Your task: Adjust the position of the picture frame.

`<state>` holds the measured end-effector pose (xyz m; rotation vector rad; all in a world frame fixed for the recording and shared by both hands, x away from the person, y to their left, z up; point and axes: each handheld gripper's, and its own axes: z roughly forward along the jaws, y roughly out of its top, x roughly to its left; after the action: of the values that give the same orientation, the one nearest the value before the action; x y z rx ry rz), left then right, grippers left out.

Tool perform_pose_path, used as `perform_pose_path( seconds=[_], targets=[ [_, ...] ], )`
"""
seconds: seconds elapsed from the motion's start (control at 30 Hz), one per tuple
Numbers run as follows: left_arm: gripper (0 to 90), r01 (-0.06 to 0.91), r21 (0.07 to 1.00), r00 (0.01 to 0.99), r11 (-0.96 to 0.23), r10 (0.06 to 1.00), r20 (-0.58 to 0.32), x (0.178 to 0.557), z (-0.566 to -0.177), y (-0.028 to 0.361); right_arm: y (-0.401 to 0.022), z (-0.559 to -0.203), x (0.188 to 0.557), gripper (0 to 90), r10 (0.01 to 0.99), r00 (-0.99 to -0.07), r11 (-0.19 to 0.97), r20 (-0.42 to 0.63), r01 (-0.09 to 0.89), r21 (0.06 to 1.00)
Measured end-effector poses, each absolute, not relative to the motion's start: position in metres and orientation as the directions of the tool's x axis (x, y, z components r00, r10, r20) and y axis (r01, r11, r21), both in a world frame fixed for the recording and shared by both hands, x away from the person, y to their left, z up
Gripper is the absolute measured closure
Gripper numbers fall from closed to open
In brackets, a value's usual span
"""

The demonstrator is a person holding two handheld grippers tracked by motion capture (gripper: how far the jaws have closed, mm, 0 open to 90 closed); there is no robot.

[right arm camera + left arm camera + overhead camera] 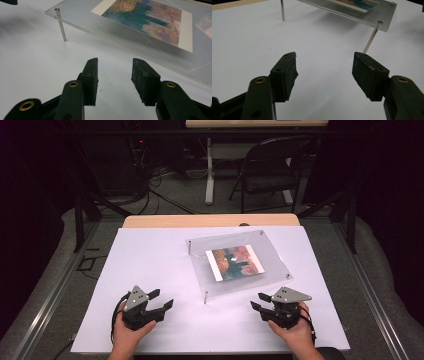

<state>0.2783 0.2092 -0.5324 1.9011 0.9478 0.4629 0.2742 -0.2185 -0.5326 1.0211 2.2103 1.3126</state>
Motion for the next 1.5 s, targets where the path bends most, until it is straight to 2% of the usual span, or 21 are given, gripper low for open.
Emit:
perform_pose_path(
  seconds=[0.27,0.5,0.6,0.97,1.4,1.5],
  targets=[
    [35.3,0.353,0.901,0.662,-0.251,0.748,-0.051,0.275,-0.527,0.208,-0.220,-0.526,0.270,55.7,0.726,-0.686,0.252,0.053,0.336,0.907],
    [38.5,0.361,0.904,0.677,-0.228,0.731,-0.086,0.276,-0.525,0.205,-0.220,-0.524,0.266,54.3,0.720,-0.691,0.230,0.067,0.328,0.916],
    [40.1,0.368,0.903,0.688,-0.223,0.718,-0.103,0.278,-0.525,0.203,-0.221,-0.523,0.264,57.1,0.715,-0.695,0.219,0.080,0.331,0.918],
    [40.1,0.371,0.886,0.728,-0.279,0.680,-0.091,0.282,-0.528,0.183,-0.226,-0.523,0.263,57.3,0.733,-0.672,0.191,0.103,0.350,0.917],
    [49.4,0.415,0.853,0.755,-0.316,0.643,-0.129,0.297,-0.538,0.161,-0.227,-0.526,0.265,58.9,0.739,-0.662,0.188,0.121,0.377,0.907],
    [51.7,0.402,0.852,0.760,-0.336,0.641,-0.105,0.299,-0.539,0.157,-0.229,-0.527,0.266,58.2,0.744,-0.656,0.185,0.131,0.389,0.902]
  ],
)
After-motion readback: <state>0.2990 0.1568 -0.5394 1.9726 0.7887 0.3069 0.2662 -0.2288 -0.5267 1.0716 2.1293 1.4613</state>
